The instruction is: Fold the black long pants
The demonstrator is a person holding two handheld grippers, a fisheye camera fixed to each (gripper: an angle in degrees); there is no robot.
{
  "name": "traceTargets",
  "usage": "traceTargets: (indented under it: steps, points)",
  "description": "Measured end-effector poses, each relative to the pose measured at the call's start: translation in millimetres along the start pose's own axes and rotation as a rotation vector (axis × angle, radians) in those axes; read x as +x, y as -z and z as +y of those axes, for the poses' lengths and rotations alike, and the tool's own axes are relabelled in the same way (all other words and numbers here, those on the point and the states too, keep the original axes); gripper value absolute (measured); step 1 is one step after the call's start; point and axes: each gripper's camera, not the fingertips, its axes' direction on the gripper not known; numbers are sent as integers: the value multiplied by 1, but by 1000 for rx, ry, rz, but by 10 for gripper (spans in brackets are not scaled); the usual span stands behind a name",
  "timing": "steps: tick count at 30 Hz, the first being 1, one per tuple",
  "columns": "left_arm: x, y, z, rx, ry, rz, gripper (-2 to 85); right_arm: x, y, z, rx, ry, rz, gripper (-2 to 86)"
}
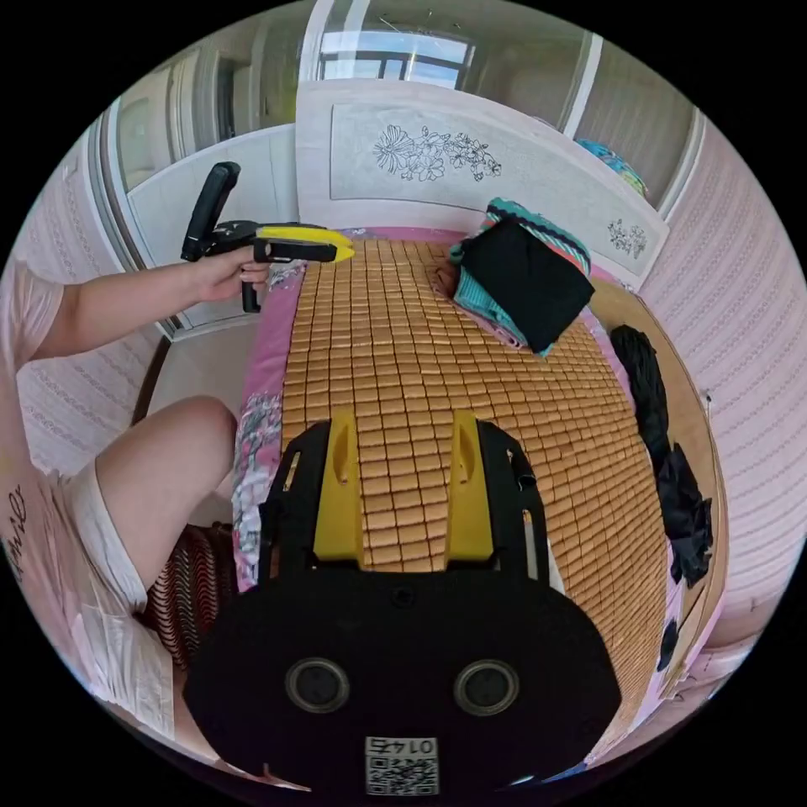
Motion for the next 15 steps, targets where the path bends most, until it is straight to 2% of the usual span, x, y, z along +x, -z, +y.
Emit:
traceTargets:
  steps: [3,7,10,12,15]
  points:
    - [-38,-35,-38,-34,57,-25,65,24,-46,-57,31,15,34,154]
    - [-66,-71,-75,-56,69,-50,76,59,-111,-118,52,-90,112,163]
    - [-82,-97,-96,-81,85,-54,82,78,-153,-145,18,-156,117,166]
    - [-90,-121,-109,-175,63,-43,82,89,-173,-153,-8,-192,103,162]
    - [-100,-132,-120,-246,51,-44,62,107,-183,-152,3,-232,94,115]
